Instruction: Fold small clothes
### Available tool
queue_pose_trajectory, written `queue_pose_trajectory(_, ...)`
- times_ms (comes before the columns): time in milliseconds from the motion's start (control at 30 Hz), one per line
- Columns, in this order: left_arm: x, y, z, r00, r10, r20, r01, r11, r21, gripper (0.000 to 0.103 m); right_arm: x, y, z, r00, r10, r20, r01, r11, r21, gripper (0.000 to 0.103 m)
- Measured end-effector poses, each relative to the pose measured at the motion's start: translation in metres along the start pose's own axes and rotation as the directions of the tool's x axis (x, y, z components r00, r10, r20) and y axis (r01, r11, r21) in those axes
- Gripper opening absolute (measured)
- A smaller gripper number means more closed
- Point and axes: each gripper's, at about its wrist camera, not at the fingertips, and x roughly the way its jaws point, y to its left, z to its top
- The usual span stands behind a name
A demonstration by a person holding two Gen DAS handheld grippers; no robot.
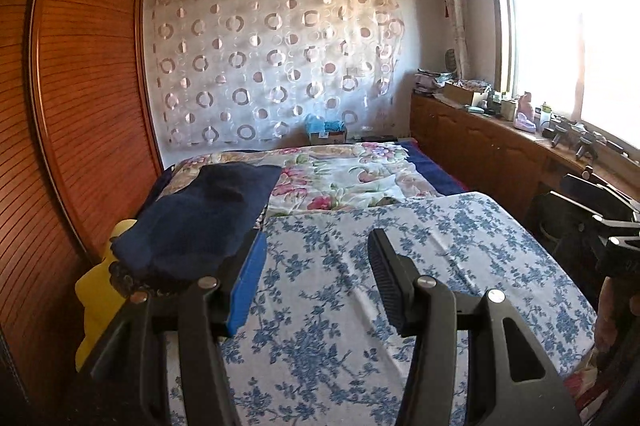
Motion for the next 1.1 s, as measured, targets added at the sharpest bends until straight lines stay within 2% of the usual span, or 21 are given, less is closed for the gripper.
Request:
queue_pose_trajectory(467,-0.019,-0.008,0.009,0.999,-0.004,0.04,0.004,1.0,-0.002,0.052,-0.023,-0.003,0.004,0.998,-0.061,0.034,0.061,0.998,0.001,0.095)
queue_pose_trajectory(1100,-0.019,-0.005,0.007,0.999,0.007,0.041,-0.006,1.0,-0.015,0.052,-0.029,-0.004,0.002,0.998,-0.063,0.029,0.063,0.998,0.002,0.095)
